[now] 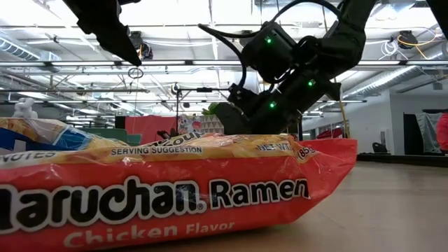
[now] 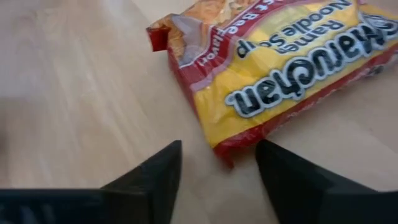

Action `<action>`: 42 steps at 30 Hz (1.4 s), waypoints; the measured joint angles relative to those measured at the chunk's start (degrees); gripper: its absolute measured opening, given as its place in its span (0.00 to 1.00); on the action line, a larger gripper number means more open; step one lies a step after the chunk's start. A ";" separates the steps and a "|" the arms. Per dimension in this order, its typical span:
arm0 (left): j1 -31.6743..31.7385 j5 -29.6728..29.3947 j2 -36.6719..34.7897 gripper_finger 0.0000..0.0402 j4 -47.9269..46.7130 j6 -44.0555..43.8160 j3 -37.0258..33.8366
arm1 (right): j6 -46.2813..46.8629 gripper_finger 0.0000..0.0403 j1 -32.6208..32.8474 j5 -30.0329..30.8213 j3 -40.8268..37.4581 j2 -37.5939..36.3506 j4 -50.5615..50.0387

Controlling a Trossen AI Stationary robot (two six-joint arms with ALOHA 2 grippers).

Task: Sort Maruchan noodles
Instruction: Put the red noodle pack into the orange bin

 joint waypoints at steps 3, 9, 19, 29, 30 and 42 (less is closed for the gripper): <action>0.00 0.00 0.00 0.62 0.02 -0.04 0.00 | -0.48 0.35 -0.02 1.20 0.00 0.02 -0.43; 0.00 -0.02 0.00 0.62 0.09 -0.05 0.00 | -2.76 0.04 -0.13 0.95 -0.04 -0.02 -0.66; 0.00 -0.94 0.01 0.62 0.59 0.09 -0.02 | -7.61 0.00 0.39 0.51 -0.22 -3.41 -1.26; -0.40 -1.98 0.55 0.62 18.00 12.35 -10.48 | -9.32 0.00 2.28 0.24 -0.11 -11.65 -4.66; -0.64 -1.92 0.55 0.62 20.63 13.53 -11.82 | -8.99 0.00 2.27 0.25 -0.11 -12.01 -4.98; -4.96 -9.91 11.36 0.67 45.85 21.44 -18.82 | -7.68 0.00 1.57 0.63 -0.09 -12.33 -4.84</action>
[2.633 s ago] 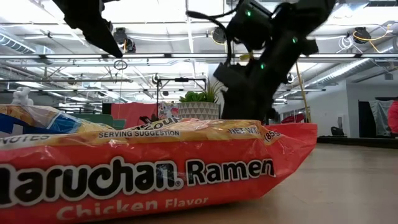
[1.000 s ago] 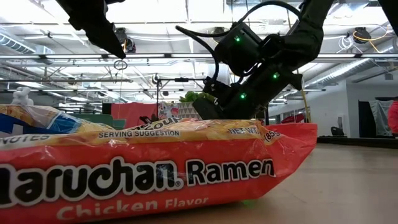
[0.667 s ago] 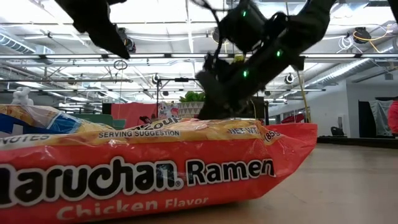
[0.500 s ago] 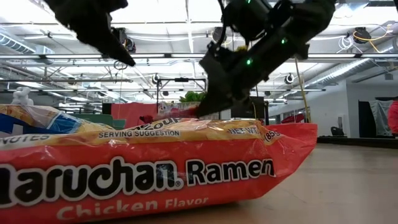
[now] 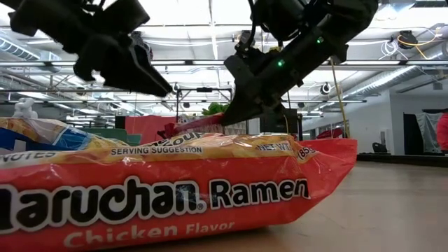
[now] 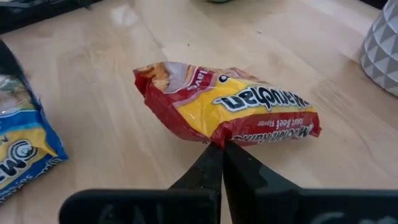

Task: Sort Maruchan noodles
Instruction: Put the red noodle pack into the orange bin

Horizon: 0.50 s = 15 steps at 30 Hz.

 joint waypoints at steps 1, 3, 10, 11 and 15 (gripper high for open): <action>-0.44 -1.13 1.23 0.70 0.62 0.11 0.00 | -0.01 0.00 -0.06 -0.01 0.00 0.00 0.08; -1.06 -3.15 3.70 0.77 2.11 1.46 0.04 | -0.06 0.00 -0.25 -0.04 0.00 0.00 0.01; -1.65 -15.81 13.19 0.95 10.17 10.74 0.07 | 0.07 0.00 -0.80 -0.01 0.00 0.00 0.07; -1.71 -15.78 14.39 0.96 11.34 11.41 0.07 | 0.09 0.00 -0.80 -0.02 0.00 0.00 0.05; -1.04 -15.35 18.99 0.96 17.13 11.80 0.09 | 0.24 0.00 -0.78 -0.03 0.00 0.00 0.07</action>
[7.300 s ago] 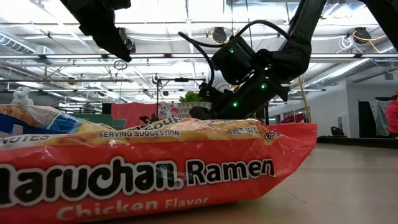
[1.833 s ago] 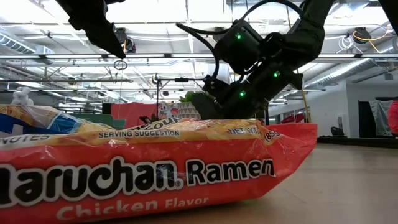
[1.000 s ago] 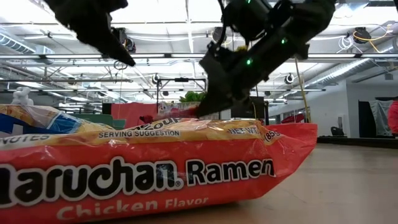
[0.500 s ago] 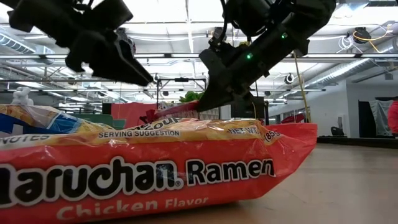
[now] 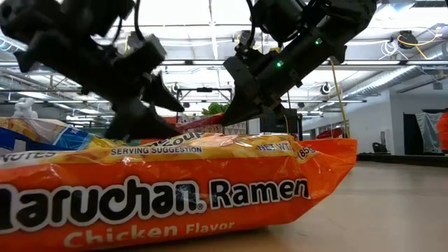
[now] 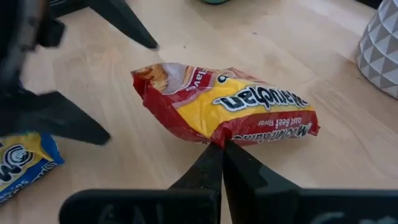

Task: Sort Maruchan noodles
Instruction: Put the red noodle pack into the orange bin

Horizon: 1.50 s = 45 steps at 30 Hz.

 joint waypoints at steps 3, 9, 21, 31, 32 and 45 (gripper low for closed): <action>1.41 -2.53 3.47 0.96 2.58 -0.09 0.00 | 0.21 0.00 0.00 -0.13 0.00 0.00 0.00; 4.06 -8.74 6.87 0.96 3.71 -0.88 0.00 | 0.23 0.00 -0.06 -1.70 0.00 0.00 0.04; 5.29 -7.70 6.96 0.75 7.30 -0.42 0.00 | 0.43 0.00 0.25 -1.73 0.00 0.00 0.04; 8.30 1.35 6.96 0.61 6.62 -0.68 0.00 | 1.08 0.00 0.44 -4.89 0.00 0.00 0.02; 8.57 2.99 6.96 0.60 6.57 -0.68 0.00 | 1.08 0.00 0.44 -5.00 0.00 0.00 0.02; 9.10 4.41 6.96 0.40 7.82 0.18 0.00 | 0.86 0.00 0.94 -4.74 0.00 0.00 0.04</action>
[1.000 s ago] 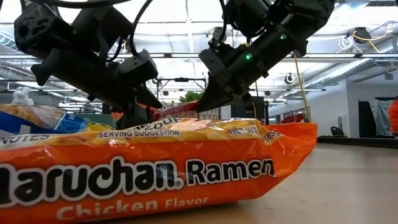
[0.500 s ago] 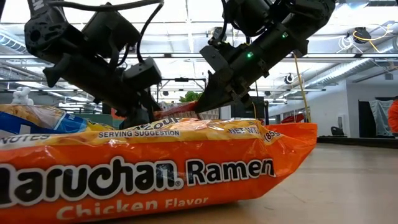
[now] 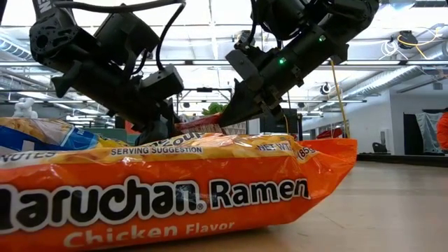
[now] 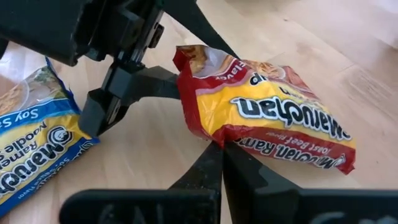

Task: Sort Maruchan noodles
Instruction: Put the red noodle pack into the orange bin

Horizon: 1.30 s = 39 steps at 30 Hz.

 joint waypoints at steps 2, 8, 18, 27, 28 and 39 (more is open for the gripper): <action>-0.10 -0.26 0.00 0.36 0.36 0.21 0.00 | -0.50 0.00 0.00 0.10 0.00 0.00 0.00; -1.17 -1.62 -0.91 0.33 0.31 2.95 0.00 | -1.08 0.05 0.63 3.35 0.00 0.00 0.00; -4.45 -3.65 -6.04 0.32 -2.65 6.92 0.00 | -2.03 0.26 1.35 3.15 0.00 -3.13 -0.23; -7.75 -2.70 -19.78 0.32 -18.53 4.08 0.04 | -6.53 0.33 7.71 7.55 -1.22 -14.02 0.02; -8.33 -2.35 -21.85 0.32 -20.55 3.38 0.04 | -7.25 0.33 8.60 8.90 -1.90 -15.15 -0.01; -17.26 1.48 -44.32 0.32 -38.90 -4.66 2.50 | -5.36 0.32 11.65 26.00 -15.19 -23.85 3.31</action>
